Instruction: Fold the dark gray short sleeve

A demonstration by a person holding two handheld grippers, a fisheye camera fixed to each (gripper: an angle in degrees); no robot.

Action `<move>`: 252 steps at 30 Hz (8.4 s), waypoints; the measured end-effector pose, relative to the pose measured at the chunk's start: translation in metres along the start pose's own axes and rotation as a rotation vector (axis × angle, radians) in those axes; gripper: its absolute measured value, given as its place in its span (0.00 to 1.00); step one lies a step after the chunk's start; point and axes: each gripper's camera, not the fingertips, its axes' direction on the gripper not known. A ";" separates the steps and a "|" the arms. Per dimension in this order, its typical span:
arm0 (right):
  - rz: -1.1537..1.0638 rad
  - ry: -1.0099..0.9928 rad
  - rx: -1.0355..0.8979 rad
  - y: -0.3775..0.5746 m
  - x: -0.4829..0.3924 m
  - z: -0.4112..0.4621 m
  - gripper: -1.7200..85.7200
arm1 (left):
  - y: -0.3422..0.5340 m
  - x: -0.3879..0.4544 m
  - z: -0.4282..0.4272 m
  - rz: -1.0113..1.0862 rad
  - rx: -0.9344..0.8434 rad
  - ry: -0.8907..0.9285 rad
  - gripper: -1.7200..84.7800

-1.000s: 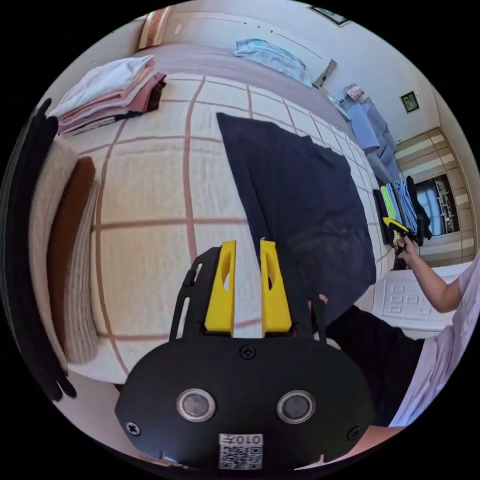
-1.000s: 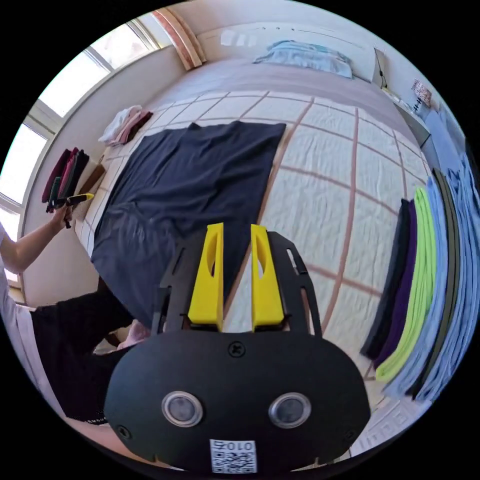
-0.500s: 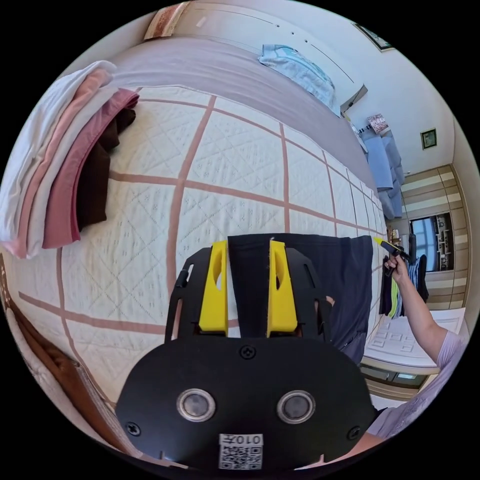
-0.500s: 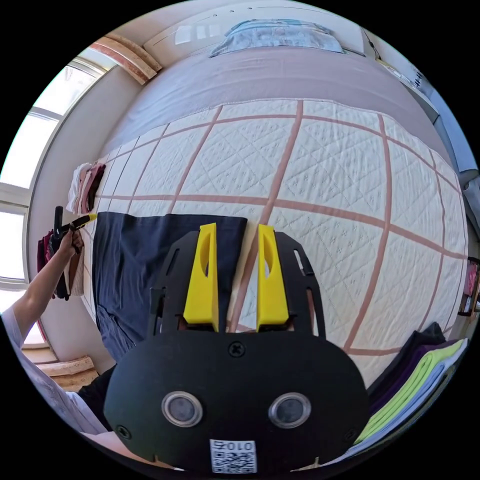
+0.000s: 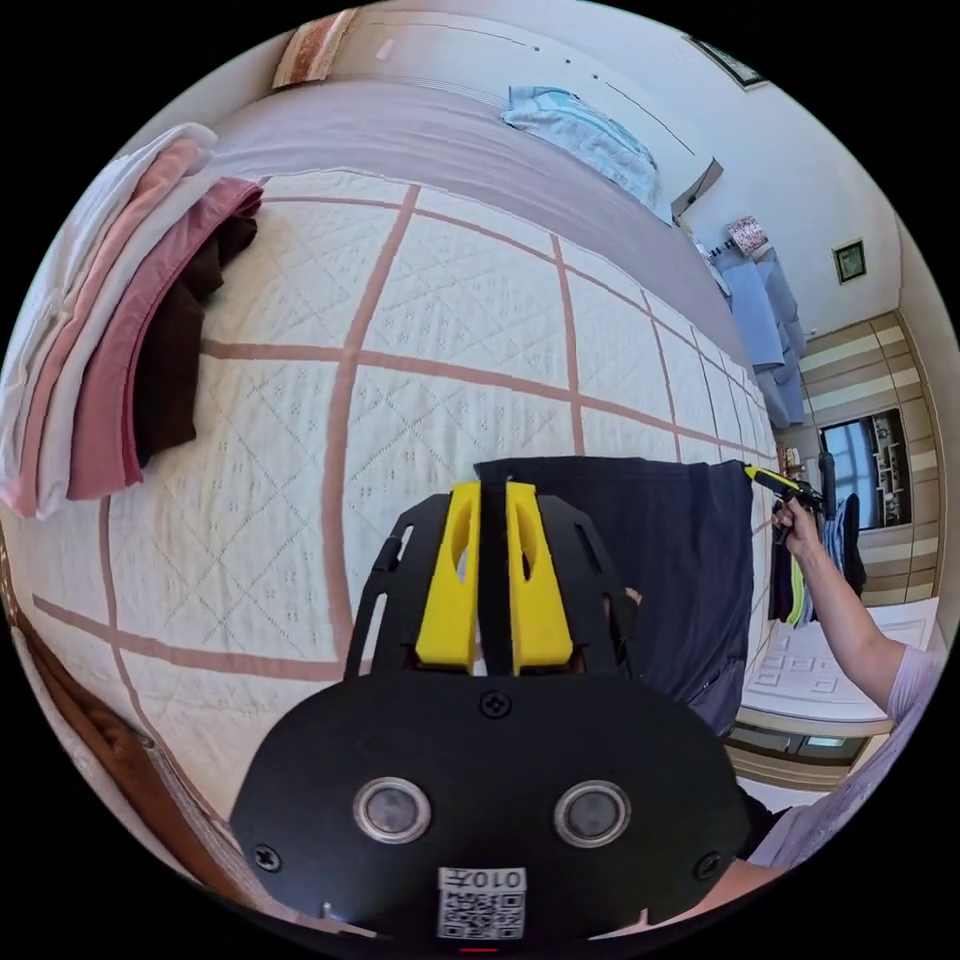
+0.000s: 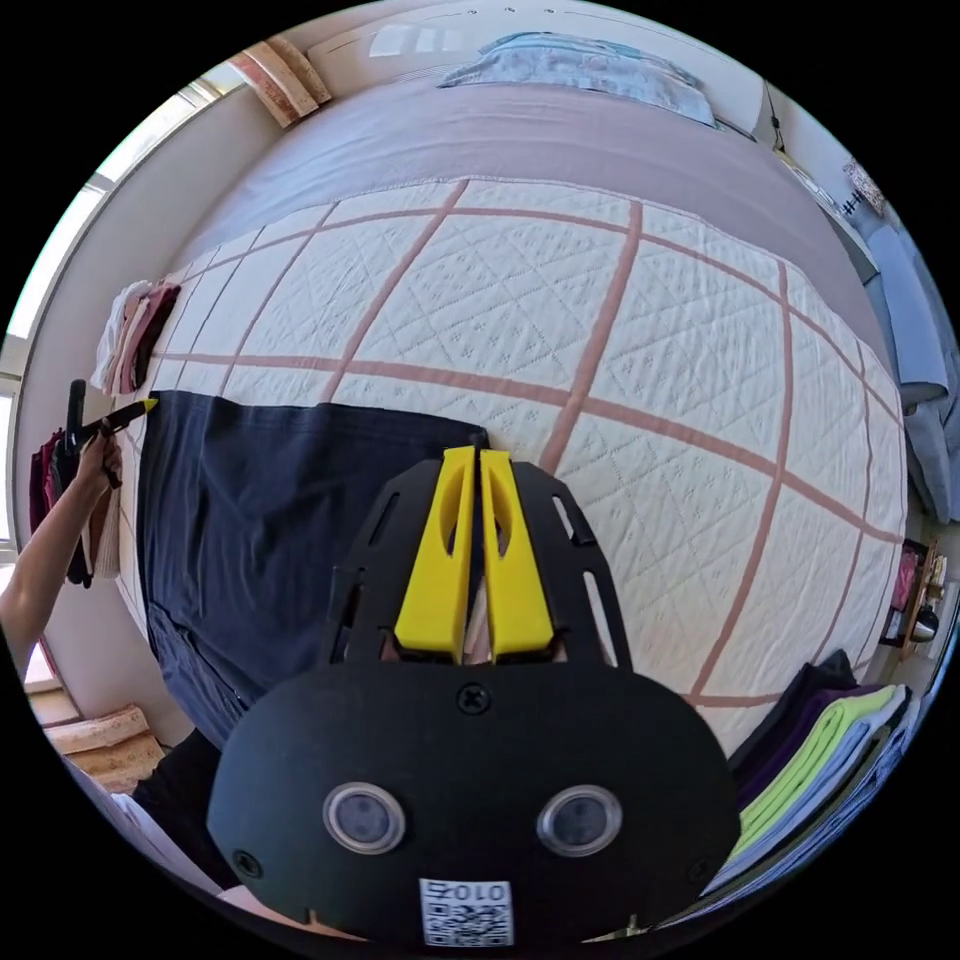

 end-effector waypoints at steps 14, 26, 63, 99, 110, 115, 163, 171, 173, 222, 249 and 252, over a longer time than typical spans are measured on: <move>-0.565 -0.381 0.173 0.154 0.026 -0.124 0.06 | 0.124 0.055 -0.104 0.584 0.153 0.485 0.02; -0.431 -0.373 -0.299 0.336 0.048 -0.034 0.05 | 0.359 0.102 -0.051 0.732 -0.567 0.315 0.02; 0.022 -0.255 0.063 0.243 0.044 -0.009 0.13 | 0.378 -0.002 -0.136 -0.001 0.234 0.174 0.09; 0.180 -0.231 -0.109 0.228 -0.022 0.059 0.07 | 0.249 -0.033 -0.005 -0.176 -0.102 0.371 0.04; 0.161 -0.089 -0.066 0.230 -0.037 0.059 0.06 | 0.252 -0.043 -0.022 -0.193 -0.043 0.264 0.03; 0.163 -0.119 -0.048 0.225 -0.033 0.077 0.07 | 0.248 -0.059 -0.012 -0.214 -0.016 0.301 0.05; -0.618 -0.084 0.021 0.291 -0.430 0.170 0.09 | 0.422 -0.152 -0.033 -0.616 0.091 0.775 0.17; -0.628 -0.108 0.069 0.305 -0.398 0.188 0.09 | 0.336 -0.146 0.045 -0.515 -0.031 0.893 0.17; -0.614 -0.129 0.080 0.308 -0.386 0.193 0.09 | 0.325 -0.143 0.059 -0.510 -0.030 0.909 0.14; 0.966 -0.755 0.531 0.490 0.105 0.367 0.07 | 0.219 0.356 0.297 0.658 -0.360 -0.065 0.17; 0.837 -0.798 0.341 0.410 0.079 0.388 0.16 | 0.144 0.095 0.249 0.403 -0.344 0.307 0.14; 0.899 -0.860 0.365 0.408 0.091 0.395 0.16 | 0.194 0.066 0.233 0.194 -0.334 0.435 0.16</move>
